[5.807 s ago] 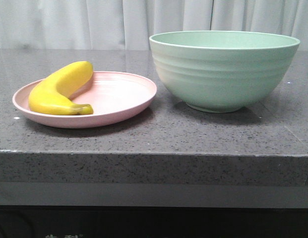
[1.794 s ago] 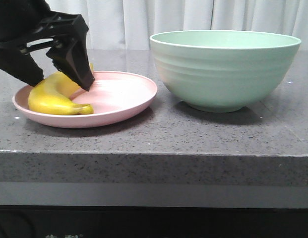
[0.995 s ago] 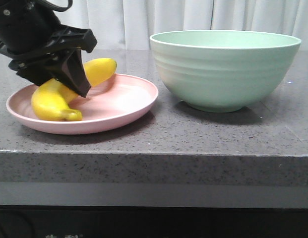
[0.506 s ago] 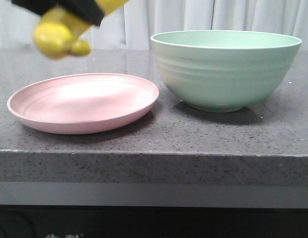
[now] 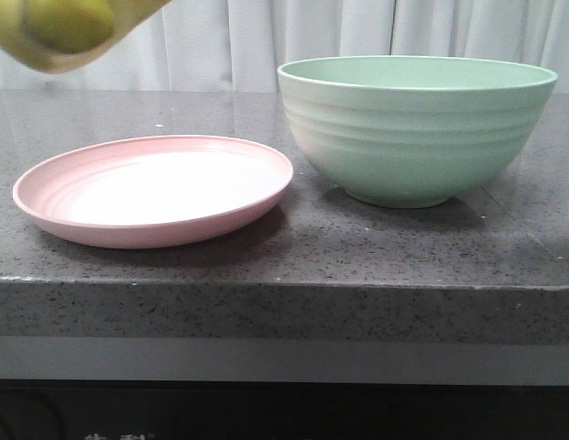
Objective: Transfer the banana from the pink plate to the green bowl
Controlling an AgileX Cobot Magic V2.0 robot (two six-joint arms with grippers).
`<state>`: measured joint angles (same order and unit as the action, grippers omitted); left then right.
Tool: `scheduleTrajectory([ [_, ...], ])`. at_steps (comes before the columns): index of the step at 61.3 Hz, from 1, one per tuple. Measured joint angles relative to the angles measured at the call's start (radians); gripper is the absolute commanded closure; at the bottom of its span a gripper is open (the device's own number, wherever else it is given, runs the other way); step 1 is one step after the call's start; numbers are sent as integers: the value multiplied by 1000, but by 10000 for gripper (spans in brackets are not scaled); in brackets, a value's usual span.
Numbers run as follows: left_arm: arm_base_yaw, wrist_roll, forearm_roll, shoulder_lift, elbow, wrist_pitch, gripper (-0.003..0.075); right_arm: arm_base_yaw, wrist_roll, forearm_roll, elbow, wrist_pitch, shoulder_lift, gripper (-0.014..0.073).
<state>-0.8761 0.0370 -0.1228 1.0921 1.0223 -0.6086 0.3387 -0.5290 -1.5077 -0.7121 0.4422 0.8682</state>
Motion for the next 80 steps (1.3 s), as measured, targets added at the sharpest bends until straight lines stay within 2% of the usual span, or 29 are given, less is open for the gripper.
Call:
scheduleTrajectory([
  [9,-4,0,0,0,-2,0,603,44,-219,-231,-2,27,122,44],
  [15,-4,0,0,0,-2,0,603,61,-288,-269,-13,54,194,44],
  [26,-4,0,0,0,-2,0,602,104,-310,-281,-68,152,311,48],
  [31,-4,0,0,0,-2,0,602,128,-311,-281,-93,172,348,94],
  [41,-4,0,0,0,-2,0,602,159,-312,-281,-109,201,384,284],
  [48,-4,0,0,0,-2,2,595,159,-316,-277,-109,210,386,345],
  [53,-4,0,0,2,-2,2,531,159,-316,-275,-109,210,386,363],
  [59,-4,0,0,8,-2,2,364,159,-319,-273,-109,208,388,361],
  [62,-4,0,0,10,-2,2,250,159,-320,-273,-109,208,388,359],
  [67,-4,0,4,13,-2,2,129,159,-325,-273,-111,204,388,359],
  [70,-4,0,12,13,-2,2,109,159,-331,-273,-119,198,388,359],
  [80,15,2,26,-13,-2,-9,112,109,-343,-217,-171,193,388,359],
])
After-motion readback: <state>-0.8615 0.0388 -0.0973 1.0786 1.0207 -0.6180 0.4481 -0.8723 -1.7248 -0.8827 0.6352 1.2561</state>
